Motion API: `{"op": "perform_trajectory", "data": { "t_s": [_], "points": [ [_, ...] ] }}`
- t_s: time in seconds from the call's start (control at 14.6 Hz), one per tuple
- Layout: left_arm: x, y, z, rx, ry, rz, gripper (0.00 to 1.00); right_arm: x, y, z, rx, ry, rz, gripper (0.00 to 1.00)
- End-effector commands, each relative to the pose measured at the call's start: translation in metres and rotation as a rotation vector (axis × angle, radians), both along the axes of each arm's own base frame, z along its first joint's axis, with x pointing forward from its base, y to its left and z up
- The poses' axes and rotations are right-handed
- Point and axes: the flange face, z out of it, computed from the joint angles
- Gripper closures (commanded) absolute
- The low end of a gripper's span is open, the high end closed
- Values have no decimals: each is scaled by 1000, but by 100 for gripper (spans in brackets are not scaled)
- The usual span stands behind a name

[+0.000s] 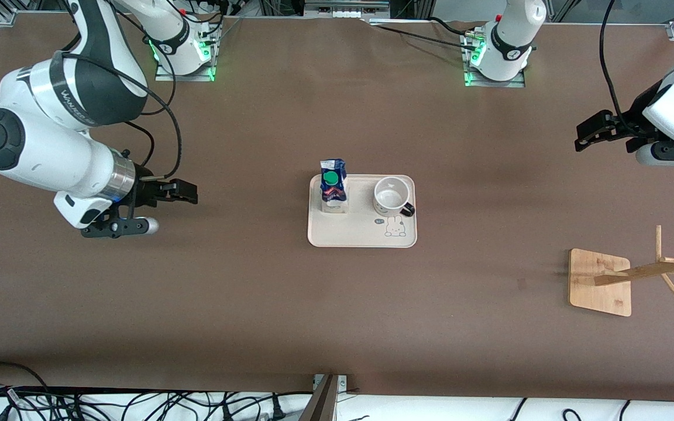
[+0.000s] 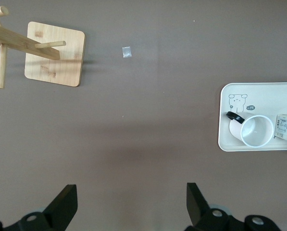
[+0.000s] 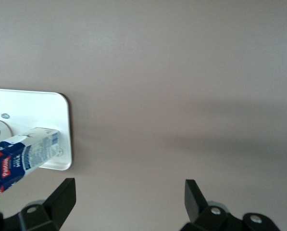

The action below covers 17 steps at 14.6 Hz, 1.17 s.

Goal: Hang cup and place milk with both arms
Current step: 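Reach the right gripper to the blue milk carton on the tray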

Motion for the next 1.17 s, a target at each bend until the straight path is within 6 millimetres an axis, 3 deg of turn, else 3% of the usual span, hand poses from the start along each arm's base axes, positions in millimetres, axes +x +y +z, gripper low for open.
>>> {"op": "perform_trajectory", "data": {
  "t_s": [0.0,0.21,0.48,0.76,1.1],
  "points": [
    [-6,-6,2,2,-13,-13,0,-1,30,-2,53,-4,-56,0],
    [-4,-11,5,6,-43,-32,0,-4,79,-22,49,-26,-118,0],
    [0,-8,2,34,-54,-30,0,-11,126,-48,44,-30,-182,0],
    [1,-6,1,54,-57,-25,0,-37,197,-69,51,-43,-224,0],
    [-4,-27,7,98,-68,-75,0,-72,271,-107,6,-93,-295,0]
  ]
}}
